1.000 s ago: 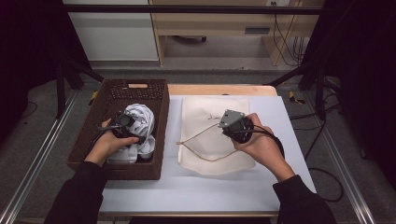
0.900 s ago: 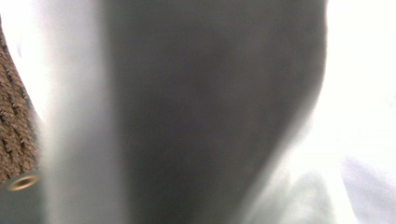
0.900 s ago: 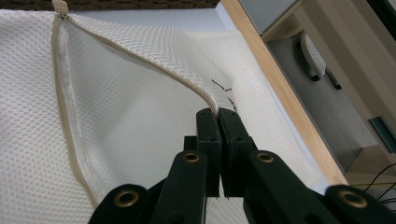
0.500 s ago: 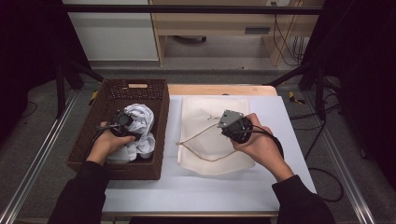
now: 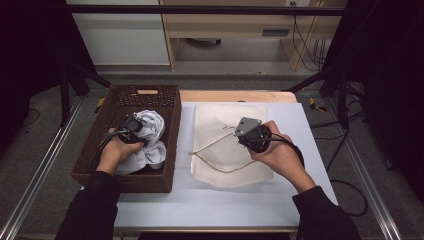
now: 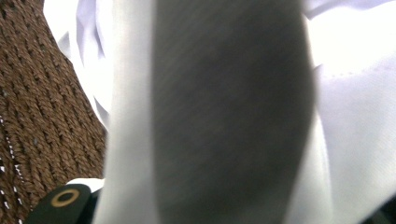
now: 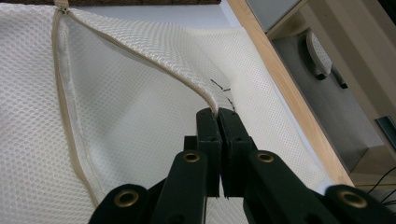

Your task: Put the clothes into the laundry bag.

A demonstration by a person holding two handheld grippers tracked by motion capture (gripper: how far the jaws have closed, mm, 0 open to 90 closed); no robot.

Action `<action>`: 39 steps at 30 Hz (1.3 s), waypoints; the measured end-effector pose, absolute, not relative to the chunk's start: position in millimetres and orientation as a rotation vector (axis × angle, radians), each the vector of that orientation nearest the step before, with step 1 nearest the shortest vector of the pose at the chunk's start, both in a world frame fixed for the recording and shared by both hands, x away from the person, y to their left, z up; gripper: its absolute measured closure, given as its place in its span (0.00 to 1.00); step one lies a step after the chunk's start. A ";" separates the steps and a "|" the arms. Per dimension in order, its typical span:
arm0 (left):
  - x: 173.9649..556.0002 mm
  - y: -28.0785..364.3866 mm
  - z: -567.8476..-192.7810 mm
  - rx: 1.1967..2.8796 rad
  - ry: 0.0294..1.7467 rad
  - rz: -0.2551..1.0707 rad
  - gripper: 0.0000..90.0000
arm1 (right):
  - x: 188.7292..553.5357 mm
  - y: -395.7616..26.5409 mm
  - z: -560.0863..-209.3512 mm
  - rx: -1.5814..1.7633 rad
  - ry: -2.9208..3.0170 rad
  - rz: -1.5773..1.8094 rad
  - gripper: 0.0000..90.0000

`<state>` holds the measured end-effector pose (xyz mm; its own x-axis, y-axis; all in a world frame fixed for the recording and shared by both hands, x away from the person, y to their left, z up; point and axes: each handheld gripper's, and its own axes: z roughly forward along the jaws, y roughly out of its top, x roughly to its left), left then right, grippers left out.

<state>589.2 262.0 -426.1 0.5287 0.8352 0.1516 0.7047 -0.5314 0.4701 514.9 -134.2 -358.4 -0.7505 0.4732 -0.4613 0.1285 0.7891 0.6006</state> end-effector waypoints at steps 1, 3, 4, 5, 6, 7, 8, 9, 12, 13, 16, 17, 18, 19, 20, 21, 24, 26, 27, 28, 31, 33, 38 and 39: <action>589.2 262.0 -426.1 2.420 1.272 0.516 0.67 | 514.9 -134.2 -358.4 0.445 2.359 0.733 0.98; 590.1 262.6 -424.3 2.406 1.273 0.539 0.67 | 514.9 -134.9 -358.4 0.443 2.360 0.731 0.98; 590.2 263.0 -423.8 2.401 1.276 0.546 0.67 | 514.6 -135.1 -358.4 0.445 2.360 0.731 0.98; 590.2 263.0 -423.8 2.401 1.276 0.546 0.67 | 514.6 -135.1 -358.4 0.445 2.360 0.731 0.98; 590.3 264.2 -422.3 2.392 1.281 0.558 0.68 | 514.3 -135.2 -358.5 0.446 2.361 0.731 0.98; 590.0 264.7 -421.1 2.386 1.283 0.571 0.68 | 514.2 -135.3 -358.3 0.446 2.360 0.730 0.98; 590.0 264.7 -421.1 2.386 1.283 0.571 0.68 | 514.2 -135.3 -358.3 0.446 2.360 0.730 0.98; 589.6 265.2 -419.6 2.381 1.278 0.586 0.68 | 514.3 -135.5 -358.3 0.445 2.360 0.732 0.98; 587.5 267.0 -412.7 2.344 1.269 0.645 0.69 | 514.3 -135.6 -358.6 0.450 2.362 0.731 0.98; 586.8 267.3 -410.7 2.332 1.267 0.661 0.69 | 514.4 -135.6 -358.7 0.448 2.363 0.729 0.98; 583.9 268.4 -403.6 2.293 1.252 0.702 0.69 | 514.9 -135.6 -359.1 0.446 2.364 0.730 0.98; 583.0 269.1 -401.2 2.278 1.245 0.706 0.69 | 515.1 -135.7 -359.0 0.445 2.364 0.727 0.98; 583.0 269.1 -401.2 2.278 1.245 0.706 0.69 | 515.1 -135.7 -359.0 0.445 2.364 0.727 0.98; 581.1 270.1 -395.9 2.258 1.236 0.727 0.69 | 515.6 -135.8 -359.0 0.446 2.364 0.727 0.98; 581.1 270.1 -395.9 2.258 1.236 0.727 0.69 | 515.6 -135.8 -359.0 0.446 2.364 0.727 0.98; 579.1 271.3 -390.6 2.238 1.224 0.749 0.69 | 515.4 -135.6 -359.1 0.447 2.365 0.728 0.98; 577.0 272.6 -384.9 2.219 1.212 0.757 0.69 | 515.2 -136.4 -358.9 0.446 2.364 0.723 0.98; 572.6 274.7 -376.2 2.186 1.188 0.780 0.69 | 515.1 -137.2 -358.7 0.450 2.363 0.724 0.98; 571.2 275.4 -373.5 2.179 1.181 0.787 0.69 | 515.3 -137.7 -358.8 0.451 2.363 0.725 0.98; 571.2 275.4 -373.5 2.179 1.181 0.787 0.69 | 515.2 -138.1 -358.7 0.454 2.363 0.721 0.98; 567.8 278.4 -366.1 2.149 1.174 0.799 0.69 | 515.6 -138.4 -358.6 0.450 2.364 0.719 0.98; 565.5 280.3 -361.0 2.127 1.169 0.806 0.69 | 515.5 -138.6 -358.4 0.447 2.363 0.720 0.98; 556.3 281.0 -340.7 2.068 1.125 0.842 0.69 | 515.7 -138.7 -358.5 0.452 2.363 0.722 0.98; 556.3 281.0 -340.7 2.068 1.125 0.842 0.69 | 515.7 -138.7 -358.5 0.452 2.363 0.722 0.98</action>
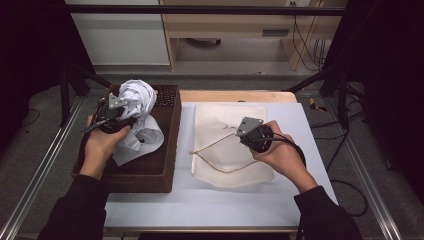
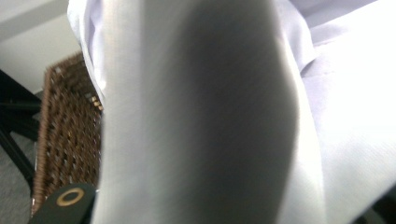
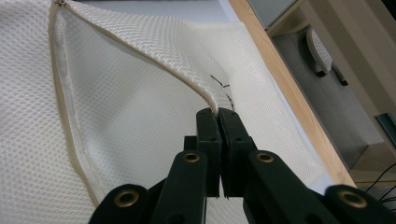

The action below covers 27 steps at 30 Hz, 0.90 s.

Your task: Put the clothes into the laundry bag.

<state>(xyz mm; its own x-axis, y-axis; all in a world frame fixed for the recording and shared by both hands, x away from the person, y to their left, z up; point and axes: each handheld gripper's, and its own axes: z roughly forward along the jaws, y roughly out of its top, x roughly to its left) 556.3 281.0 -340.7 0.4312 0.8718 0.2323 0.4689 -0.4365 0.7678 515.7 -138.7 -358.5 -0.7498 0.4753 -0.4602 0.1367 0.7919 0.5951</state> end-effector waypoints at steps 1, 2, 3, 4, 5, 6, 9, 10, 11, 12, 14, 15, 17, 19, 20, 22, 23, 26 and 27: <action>553.3 280.7 -334.1 2.049 1.110 0.852 0.69 | 515.6 -138.7 -358.5 0.451 2.363 0.721 0.98; 553.3 280.7 -334.1 2.049 1.110 0.852 0.69 | 515.4 -138.7 -358.6 0.452 2.363 0.720 0.98; 550.4 280.6 -327.7 2.043 1.098 0.864 0.69 | 515.3 -138.7 -358.5 0.451 2.363 0.717 0.98; 550.4 280.6 -327.7 2.043 1.098 0.864 0.69 | 515.3 -138.7 -358.5 0.451 2.363 0.717 0.98; 546.8 280.6 -321.3 2.020 1.090 0.869 0.69 | 515.3 -139.0 -358.2 0.451 2.362 0.719 0.98; 546.8 280.6 -321.3 2.020 1.090 0.869 0.69 | 515.3 -139.0 -358.2 0.451 2.362 0.719 0.98; 537.3 278.9 -305.3 1.977 1.061 0.873 0.69 | 516.2 -140.5 -357.5 0.467 2.364 0.725 0.98; 534.3 277.6 -300.5 1.972 1.049 0.874 0.69 | 516.9 -141.0 -357.4 0.464 2.365 0.728 0.98; 531.3 276.3 -295.5 1.969 1.035 0.872 0.69 | 517.3 -141.2 -357.3 0.471 2.365 0.730 0.98; 528.1 274.5 -290.5 1.964 1.022 0.874 0.69 | 517.8 -141.5 -356.9 0.473 2.366 0.732 0.98; 524.9 272.4 -285.5 1.958 1.010 0.880 0.69 | 518.2 -141.7 -356.5 0.477 2.366 0.732 0.98; 518.4 267.4 -275.5 1.956 0.980 0.880 0.69 | 518.7 -141.3 -355.8 0.477 2.366 0.737 0.98; 515.2 264.4 -270.8 1.956 0.969 0.881 0.69 | 518.8 -141.2 -355.3 0.479 2.368 0.737 0.98; 506.2 255.4 -258.5 1.952 0.933 0.868 0.69 | 519.2 -141.6 -355.1 0.479 2.372 0.740 0.98; 503.2 252.0 -255.0 1.949 0.921 0.864 0.69 | 519.6 -142.0 -355.0 0.480 2.373 0.740 0.98; 496.9 244.5 -248.5 1.952 0.891 0.856 0.69 | 519.9 -142.4 -354.9 0.489 2.376 0.744 0.98; 493.6 240.4 -245.4 1.959 0.874 0.852 0.69 | 520.2 -142.5 -354.9 0.492 2.378 0.749 0.98; 483.9 226.8 -237.9 1.962 0.835 0.834 0.69 | 521.1 -143.0 -354.2 0.494 2.382 0.752 0.98; 483.9 226.8 -237.9 1.962 0.835 0.834 0.69 | 521.1 -143.0 -354.2 0.494 2.382 0.752 0.98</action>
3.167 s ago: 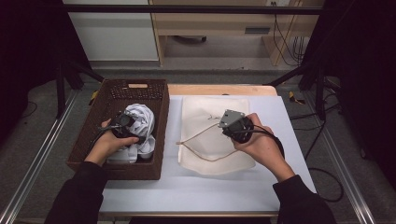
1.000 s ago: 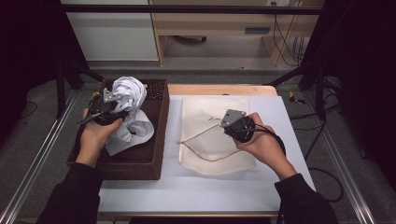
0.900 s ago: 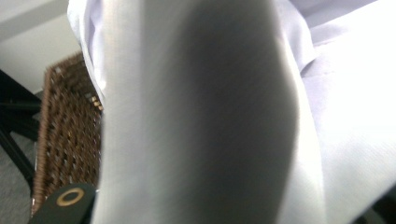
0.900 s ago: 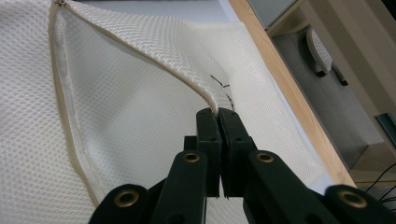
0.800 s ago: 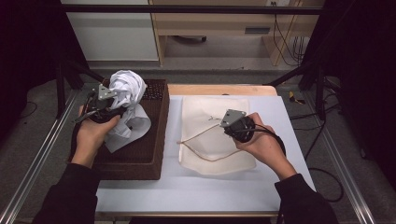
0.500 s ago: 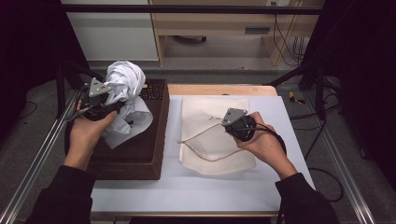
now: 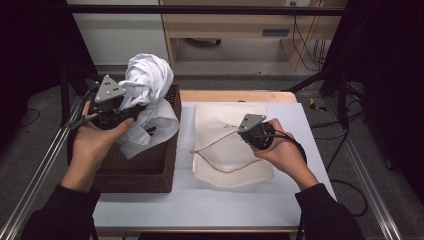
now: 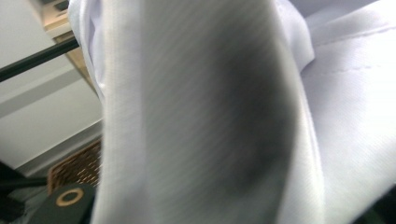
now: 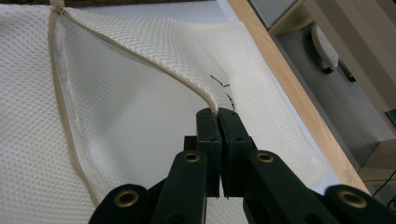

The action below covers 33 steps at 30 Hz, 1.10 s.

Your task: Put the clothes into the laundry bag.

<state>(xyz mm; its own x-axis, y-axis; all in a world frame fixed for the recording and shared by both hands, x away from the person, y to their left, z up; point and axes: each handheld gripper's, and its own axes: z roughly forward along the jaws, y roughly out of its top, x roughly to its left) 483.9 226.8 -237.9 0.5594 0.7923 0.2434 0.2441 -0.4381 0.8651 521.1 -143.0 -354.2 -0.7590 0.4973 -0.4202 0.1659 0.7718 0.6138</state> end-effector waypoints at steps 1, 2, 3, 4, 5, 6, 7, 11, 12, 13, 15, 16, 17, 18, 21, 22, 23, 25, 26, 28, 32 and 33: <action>478.4 218.6 -234.3 1.961 0.816 0.810 0.69 | 521.5 -143.2 -353.8 0.496 2.380 0.753 0.98; 475.8 214.6 -233.0 1.965 0.801 0.803 0.69 | 521.6 -143.7 -353.4 0.497 2.384 0.752 0.98; 475.8 214.6 -233.0 1.965 0.801 0.803 0.69 | 521.8 -143.9 -353.5 0.503 2.388 0.760 0.98; 473.3 210.2 -232.1 1.970 0.785 0.795 0.69 | 521.8 -143.9 -353.5 0.503 2.388 0.760 0.98; 468.7 201.4 -230.9 1.986 0.761 0.791 0.69 | 522.6 -144.7 -353.3 0.506 2.388 0.764 0.98; 466.9 197.7 -230.4 1.997 0.748 0.786 0.69 | 522.9 -145.2 -353.0 0.510 2.390 0.768 0.98; 465.3 194.1 -230.3 2.005 0.738 0.780 0.69 | 523.3 -145.8 -352.8 0.512 2.390 0.772 0.98; 462.0 182.5 -231.2 2.011 0.712 0.766 0.69 | 524.4 -148.0 -352.0 0.523 2.396 0.789 0.98; 461.5 180.0 -231.6 2.014 0.706 0.759 0.69 | 524.6 -148.6 -351.8 0.527 2.397 0.793 0.98; 461.0 177.3 -232.4 2.015 0.701 0.751 0.69 | 524.7 -149.1 -351.6 0.531 2.396 0.795 0.98; 459.9 171.9 -234.3 2.019 0.690 0.730 0.69 | 525.5 -149.8 -351.5 0.534 2.396 0.805 0.98; 459.9 171.9 -234.3 2.019 0.690 0.730 0.69 | 525.8 -150.1 -351.2 0.536 2.403 0.806 0.98; 458.2 166.0 -236.5 2.027 0.677 0.715 0.69 | 526.0 -150.2 -351.0 0.537 2.403 0.806 0.98; 457.2 163.1 -237.5 2.034 0.667 0.713 0.69 | 526.2 -150.4 -350.9 0.539 2.404 0.808 0.98; 454.0 155.2 -241.2 2.050 0.648 0.698 0.69 | 526.9 -150.9 -351.1 0.546 2.408 0.823 0.98; 454.0 155.2 -241.2 2.050 0.648 0.698 0.69 | 526.9 -150.9 -351.1 0.546 2.408 0.823 0.98; 452.9 152.5 -242.7 2.052 0.641 0.684 0.69 | 527.2 -151.3 -351.1 0.545 2.411 0.828 0.98; 448.9 146.9 -245.3 2.057 0.621 0.662 0.69 | 527.8 -152.5 -350.8 0.553 2.415 0.835 0.98; 447.0 144.9 -245.9 2.054 0.615 0.646 0.69 | 528.0 -152.5 -351.2 0.561 2.411 0.848 0.98; 444.9 142.9 -246.1 2.055 0.605 0.637 0.69 | 528.6 -153.3 -351.2 0.557 2.412 0.850 0.98; 430.5 130.1 -244.0 2.061 0.551 0.602 0.68 | 530.4 -155.5 -350.8 0.573 2.414 0.863 0.98; 427.1 127.2 -243.6 2.065 0.538 0.598 0.68 | 530.5 -155.9 -350.6 0.578 2.415 0.867 0.98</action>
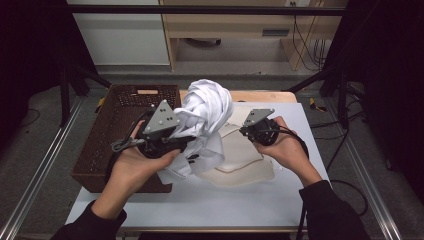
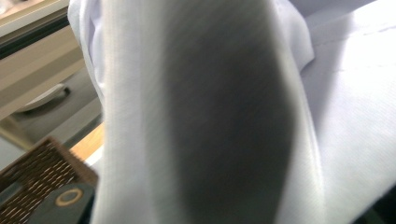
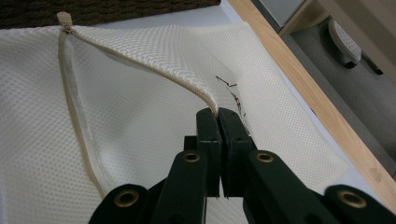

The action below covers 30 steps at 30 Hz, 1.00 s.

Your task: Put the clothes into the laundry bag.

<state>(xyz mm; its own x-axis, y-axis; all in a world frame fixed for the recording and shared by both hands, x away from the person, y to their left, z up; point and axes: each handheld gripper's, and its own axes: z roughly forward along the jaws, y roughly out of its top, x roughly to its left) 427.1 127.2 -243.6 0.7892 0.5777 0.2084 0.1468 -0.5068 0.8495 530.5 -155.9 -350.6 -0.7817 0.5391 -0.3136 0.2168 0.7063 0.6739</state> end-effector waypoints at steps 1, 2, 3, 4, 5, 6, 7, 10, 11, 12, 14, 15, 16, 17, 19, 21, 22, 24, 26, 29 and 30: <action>427.1 127.2 -243.6 2.065 0.538 0.598 0.68 | 530.5 -155.9 -350.6 0.578 2.415 0.867 0.98; 423.8 124.2 -243.7 2.068 0.525 0.593 0.68 | 530.9 -156.8 -350.6 0.579 2.415 0.871 0.98; 418.2 118.4 -246.0 2.078 0.503 0.578 0.68 | 531.0 -157.3 -350.5 0.578 2.416 0.871 0.98; 418.2 118.4 -246.0 2.078 0.503 0.578 0.68 | 531.0 -157.3 -350.5 0.578 2.416 0.871 0.98; 414.3 112.9 -251.0 2.090 0.485 0.557 0.68 | 531.1 -157.9 -350.3 0.583 2.415 0.878 0.98; 412.5 110.1 -254.1 2.093 0.481 0.544 0.68 | 531.1 -158.1 -350.1 0.584 2.415 0.878 0.98; 410.8 107.5 -257.3 2.100 0.472 0.538 0.68 | 531.1 -158.3 -350.0 0.585 2.416 0.877 0.98; 406.8 99.9 -266.4 2.122 0.451 0.515 0.68 | 531.3 -159.2 -349.4 0.592 2.426 0.871 0.98; 405.9 97.5 -269.6 2.122 0.450 0.506 0.68 | 532.0 -159.6 -349.6 0.585 2.422 0.874 0.98; 405.3 95.3 -272.8 2.129 0.446 0.497 0.68 | 532.1 -159.7 -349.6 0.589 2.420 0.882 0.98; 405.0 93.2 -276.0 2.131 0.446 0.486 0.68 | 532.5 -160.2 -349.4 0.587 2.422 0.882 0.98; 405.1 89.9 -282.0 2.133 0.444 0.474 0.68 | 532.6 -160.2 -349.6 0.589 2.420 0.888 0.98; 405.3 88.4 -284.9 2.129 0.445 0.469 0.68 | 532.8 -160.5 -349.8 0.590 2.421 0.888 0.98; 405.3 88.4 -284.9 2.129 0.445 0.469 0.68 | 532.8 -160.5 -349.8 0.590 2.421 0.888 0.98; 407.5 86.2 -291.5 2.125 0.450 0.465 0.68 | 534.0 -161.9 -351.1 0.589 2.425 0.878 0.98; 409.6 85.5 -295.6 2.116 0.459 0.449 0.68 | 534.9 -163.1 -351.3 0.599 2.428 0.875 0.98; 410.5 85.3 -297.2 2.114 0.464 0.445 0.68 | 535.4 -163.8 -351.2 0.597 2.425 0.882 0.98; 411.7 84.9 -299.4 2.113 0.462 0.439 0.68 | 536.4 -165.6 -351.0 0.599 2.427 0.891 0.98; 411.3 84.5 -299.8 2.116 0.461 0.443 0.68 | 536.6 -166.2 -351.9 0.616 2.427 0.901 0.98; 410.6 84.4 -299.7 2.119 0.457 0.447 0.68 | 537.1 -167.0 -352.6 0.619 2.431 0.903 0.98; 410.2 84.9 -299.4 2.119 0.456 0.449 0.68 | 537.1 -167.0 -352.5 0.620 2.432 0.906 0.98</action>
<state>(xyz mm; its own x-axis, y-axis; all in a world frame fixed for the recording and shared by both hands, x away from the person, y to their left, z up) 410.2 84.9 -299.4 0.8660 0.4782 0.1458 0.1532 -0.5314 0.8331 537.1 -167.0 -352.5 -0.7877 0.5554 -0.2665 0.2456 0.6799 0.6910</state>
